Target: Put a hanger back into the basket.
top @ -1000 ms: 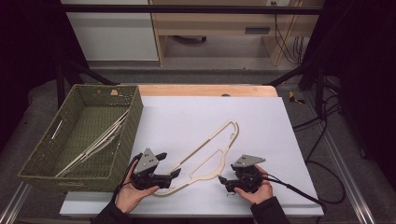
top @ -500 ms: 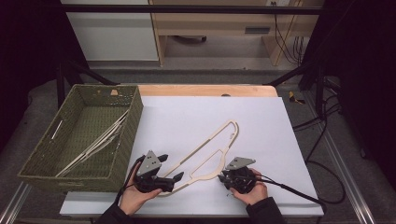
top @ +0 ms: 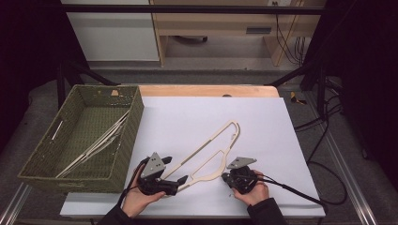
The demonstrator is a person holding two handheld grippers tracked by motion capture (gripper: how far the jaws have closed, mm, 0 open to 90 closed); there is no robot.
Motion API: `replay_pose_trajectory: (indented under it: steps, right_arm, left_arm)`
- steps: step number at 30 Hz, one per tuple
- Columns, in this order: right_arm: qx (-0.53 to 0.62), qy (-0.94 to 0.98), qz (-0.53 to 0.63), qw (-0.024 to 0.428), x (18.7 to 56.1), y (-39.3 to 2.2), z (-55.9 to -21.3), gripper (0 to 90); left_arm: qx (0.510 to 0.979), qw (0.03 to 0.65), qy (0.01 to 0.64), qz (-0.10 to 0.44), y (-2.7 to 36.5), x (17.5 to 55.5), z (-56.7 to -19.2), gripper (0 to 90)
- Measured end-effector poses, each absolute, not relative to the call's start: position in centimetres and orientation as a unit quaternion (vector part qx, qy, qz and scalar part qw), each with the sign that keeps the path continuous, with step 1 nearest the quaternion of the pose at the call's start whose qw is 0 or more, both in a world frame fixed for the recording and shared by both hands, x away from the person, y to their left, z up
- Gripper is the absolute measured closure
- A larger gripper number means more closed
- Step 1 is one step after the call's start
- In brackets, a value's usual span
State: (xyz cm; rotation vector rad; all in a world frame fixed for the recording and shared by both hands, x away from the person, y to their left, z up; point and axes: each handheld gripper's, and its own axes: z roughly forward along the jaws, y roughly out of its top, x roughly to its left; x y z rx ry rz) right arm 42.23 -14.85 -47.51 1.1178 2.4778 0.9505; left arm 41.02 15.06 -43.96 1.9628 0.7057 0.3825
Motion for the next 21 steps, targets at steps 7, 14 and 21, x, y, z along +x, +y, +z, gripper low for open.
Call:
replay_pose_trajectory:
  steps: [7, 14, 21]
  right_arm:
    - [0.394, 0.851, 0.326, 0.114, 42.4, -15.0, -47.3, 89.5]
    - [0.39, 0.847, 0.344, 0.107, 42.4, -15.3, -46.3, 89.5]
    - [0.391, 0.843, 0.354, 0.105, 42.1, -15.3, -45.1, 89.6]
  left_arm:
    - [0.815, 0.484, 0.28, 0.15, 14.0, 41.1, -44.0, 13.8]
    - [0.828, 0.476, 0.262, 0.142, 12.0, 41.5, -43.9, 16.4]
    - [0.857, 0.441, 0.233, 0.129, 8.4, 42.4, -44.2, 21.1]
